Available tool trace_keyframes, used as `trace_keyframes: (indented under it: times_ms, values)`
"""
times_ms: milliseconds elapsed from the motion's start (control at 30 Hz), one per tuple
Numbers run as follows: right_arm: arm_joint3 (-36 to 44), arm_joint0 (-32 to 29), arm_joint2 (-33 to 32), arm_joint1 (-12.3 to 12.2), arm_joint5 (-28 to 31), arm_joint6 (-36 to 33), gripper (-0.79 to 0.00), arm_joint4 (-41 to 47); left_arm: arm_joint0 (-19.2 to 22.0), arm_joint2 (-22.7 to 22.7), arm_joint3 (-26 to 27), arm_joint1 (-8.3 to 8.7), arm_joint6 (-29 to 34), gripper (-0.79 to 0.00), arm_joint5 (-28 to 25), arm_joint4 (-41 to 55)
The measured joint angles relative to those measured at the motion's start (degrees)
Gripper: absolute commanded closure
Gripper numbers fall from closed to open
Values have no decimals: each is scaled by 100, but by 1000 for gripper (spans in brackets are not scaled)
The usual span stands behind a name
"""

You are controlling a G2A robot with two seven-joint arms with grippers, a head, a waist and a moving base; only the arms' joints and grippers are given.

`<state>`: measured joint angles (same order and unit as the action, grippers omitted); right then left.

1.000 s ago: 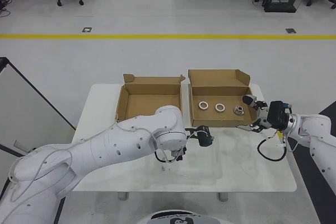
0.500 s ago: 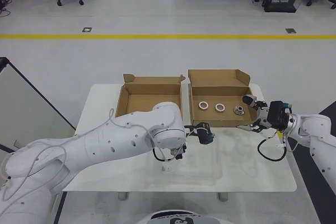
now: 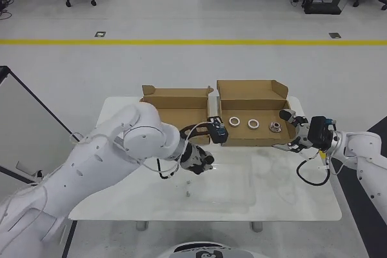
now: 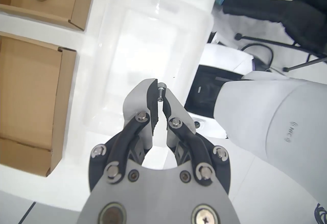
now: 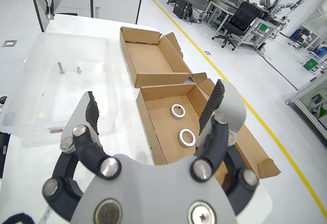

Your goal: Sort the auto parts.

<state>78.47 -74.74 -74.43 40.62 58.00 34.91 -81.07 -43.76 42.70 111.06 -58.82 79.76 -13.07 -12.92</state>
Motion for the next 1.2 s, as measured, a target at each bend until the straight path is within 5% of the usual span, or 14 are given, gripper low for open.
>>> trace_keyframes:
  times_ms: [200,400,667,1067,1200]
  values:
    - [0,0,0,0,0,0,-785,0,-823,1114,160,252,-749,0,-909,1062]
    - [0,0,0,0,0,0,-785,0,-1030,1624,58,301,-1257,0,-1984,2376]
    - [0,0,0,0,0,0,-785,0,-756,1557,-225,270,-1607,0,-2755,3586]
    - [0,0,0,0,0,0,-785,0,-695,1507,-312,276,-1641,0,-2750,3589]
    - [0,0,0,0,0,0,-785,0,-817,1478,-288,223,-2222,0,-2879,3806]
